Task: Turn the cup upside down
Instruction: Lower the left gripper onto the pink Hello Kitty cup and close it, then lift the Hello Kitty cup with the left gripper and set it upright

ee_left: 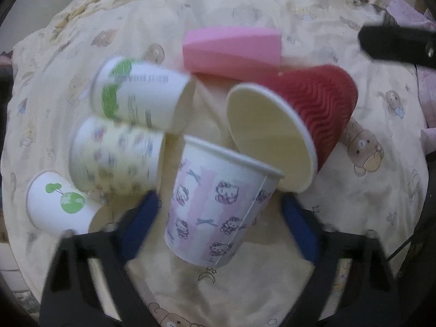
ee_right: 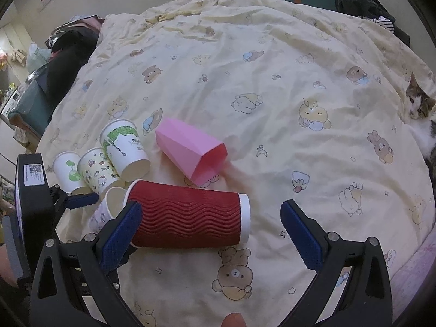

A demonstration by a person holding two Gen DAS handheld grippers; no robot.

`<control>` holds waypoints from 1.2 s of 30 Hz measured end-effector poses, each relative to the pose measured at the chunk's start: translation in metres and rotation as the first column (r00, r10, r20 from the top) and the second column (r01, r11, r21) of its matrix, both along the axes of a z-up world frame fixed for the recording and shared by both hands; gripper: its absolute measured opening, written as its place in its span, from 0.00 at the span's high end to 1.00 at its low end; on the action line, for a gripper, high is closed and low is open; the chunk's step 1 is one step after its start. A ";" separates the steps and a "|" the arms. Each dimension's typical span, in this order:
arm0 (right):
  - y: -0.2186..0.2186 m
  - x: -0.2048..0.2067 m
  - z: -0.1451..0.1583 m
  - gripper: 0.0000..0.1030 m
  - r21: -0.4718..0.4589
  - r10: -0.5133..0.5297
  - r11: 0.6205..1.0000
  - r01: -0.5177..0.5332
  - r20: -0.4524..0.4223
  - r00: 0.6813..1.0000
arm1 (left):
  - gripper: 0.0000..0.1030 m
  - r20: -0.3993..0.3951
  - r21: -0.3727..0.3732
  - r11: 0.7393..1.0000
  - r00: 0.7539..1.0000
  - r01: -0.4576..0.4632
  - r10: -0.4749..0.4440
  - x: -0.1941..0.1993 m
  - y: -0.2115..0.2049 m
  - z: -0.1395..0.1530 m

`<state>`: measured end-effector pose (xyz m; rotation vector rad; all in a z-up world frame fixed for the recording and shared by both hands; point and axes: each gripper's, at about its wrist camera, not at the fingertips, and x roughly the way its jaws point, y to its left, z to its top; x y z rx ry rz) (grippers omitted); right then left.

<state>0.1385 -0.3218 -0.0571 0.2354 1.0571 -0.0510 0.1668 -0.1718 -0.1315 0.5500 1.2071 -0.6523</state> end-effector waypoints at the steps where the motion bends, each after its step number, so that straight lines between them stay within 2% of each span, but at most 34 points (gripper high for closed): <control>1: -0.001 0.000 0.000 0.00 0.007 -0.004 1.000 0.004 0.000 1.000 | 0.38 -0.018 0.012 1.000 1.000 -0.003 0.003 0.000 0.001 -0.004; 3: -0.002 0.000 0.001 0.00 0.017 -0.009 1.000 0.009 0.001 1.000 | 0.40 -0.015 0.010 1.000 1.000 -0.014 0.015 0.000 0.004 -0.005; 7: -0.001 0.000 0.000 0.00 0.025 -0.003 1.000 0.003 -0.003 1.000 | 0.42 -0.009 -0.043 0.998 0.999 -0.048 0.047 -0.003 0.013 0.007; 13: -0.002 0.000 0.003 0.00 0.059 0.002 0.998 -0.002 0.003 1.000 | 0.43 -0.034 -0.043 0.993 0.993 -0.114 0.112 -0.008 0.026 0.022; 16: 0.002 -0.003 0.007 0.00 0.049 0.013 0.999 -0.014 0.020 1.000 | 0.43 -0.054 -0.072 0.978 0.980 -0.195 0.191 -0.013 0.036 0.032; 19: 0.005 -0.008 0.008 0.00 0.059 0.025 0.998 -0.026 0.028 0.999 | 0.43 -0.076 -0.093 0.950 0.953 -0.298 0.292 -0.020 0.051 0.041; 23: 0.011 -0.019 0.012 0.00 0.100 0.045 0.994 -0.050 0.049 0.998 | 0.43 -0.128 -0.119 0.887 0.893 -0.446 0.432 -0.026 0.075 0.047; 27: 0.024 -0.031 0.023 0.00 0.092 0.082 0.992 -0.091 0.096 0.992 | 0.43 -0.159 -0.133 0.816 0.824 -0.563 0.543 -0.041 0.094 0.054; 29: 0.032 -0.040 0.033 0.00 0.067 0.106 0.991 -0.116 0.134 0.985 | 0.43 -0.177 -0.138 0.772 0.782 -0.621 0.598 -0.048 0.104 0.055; 30: 0.036 -0.046 0.038 0.00 0.053 0.120 0.990 -0.130 0.162 0.980 | 0.43 -0.199 -0.142 0.738 0.749 -0.660 0.632 -0.054 0.111 0.056; 31: 0.040 -0.051 0.043 0.00 0.045 0.128 0.989 -0.138 0.182 0.975 | 0.43 -0.212 -0.140 0.716 0.727 -0.684 0.653 -0.059 0.116 0.055; 34: 0.044 -0.068 0.046 0.00 0.088 0.132 0.984 -0.154 0.220 0.967 | 0.43 -0.264 -0.125 0.642 0.649 -0.756 0.713 -0.075 0.130 0.051; 36: 0.047 -0.077 0.046 0.00 0.079 0.126 0.986 -0.148 0.232 0.965 | 0.43 -0.265 -0.106 0.616 0.619 -0.781 0.739 -0.088 0.133 0.047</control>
